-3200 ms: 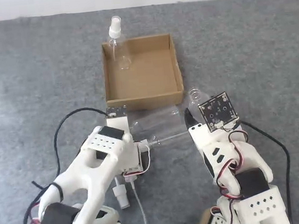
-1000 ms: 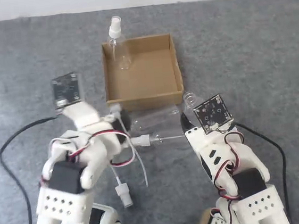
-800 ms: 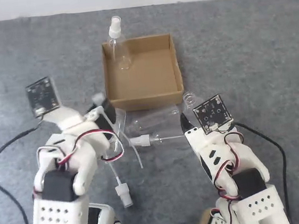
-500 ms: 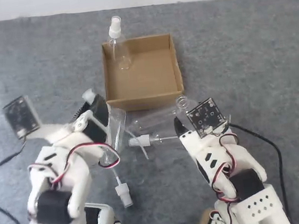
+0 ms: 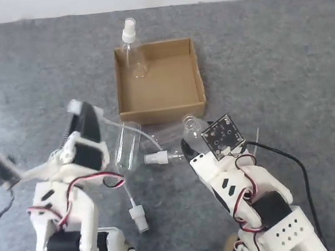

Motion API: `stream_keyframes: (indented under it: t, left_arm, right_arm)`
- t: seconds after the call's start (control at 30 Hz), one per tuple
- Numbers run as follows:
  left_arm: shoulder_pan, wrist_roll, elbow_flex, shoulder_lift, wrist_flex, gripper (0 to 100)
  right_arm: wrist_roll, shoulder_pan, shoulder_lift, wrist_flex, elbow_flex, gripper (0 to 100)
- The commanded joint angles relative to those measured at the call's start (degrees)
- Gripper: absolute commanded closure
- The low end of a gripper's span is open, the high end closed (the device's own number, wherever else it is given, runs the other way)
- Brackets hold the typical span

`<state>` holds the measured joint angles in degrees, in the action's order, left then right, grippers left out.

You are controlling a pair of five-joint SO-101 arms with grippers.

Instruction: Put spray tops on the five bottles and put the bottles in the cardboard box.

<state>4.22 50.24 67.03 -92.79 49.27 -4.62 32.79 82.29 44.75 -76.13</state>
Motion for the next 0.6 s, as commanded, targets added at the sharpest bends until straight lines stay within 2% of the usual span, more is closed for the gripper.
stream_keyframes:
  t: [0.0,0.2,0.3,0.47,0.57]
  left_arm:
    - [2.3,1.8,1.2,-7.1,-2.1,99]
    - [2.4,2.0,4.6,-11.7,-2.1,99]
    - [2.4,4.7,4.8,-11.5,-2.1,99]
    - [2.6,5.9,4.6,-11.5,-2.2,99]
    - [6.1,8.0,4.5,-11.6,-2.6,99]
  right_arm:
    - [0.5,1.7,0.9,-1.6,0.5,88.2]
    - [0.5,4.4,0.7,-1.6,0.4,88.2]
    - [0.5,4.8,0.8,-2.3,-0.7,88.2]
    - [0.3,6.0,1.0,-14.5,-7.6,88.6]
    - [-3.3,6.3,1.1,-19.3,-10.6,88.7]
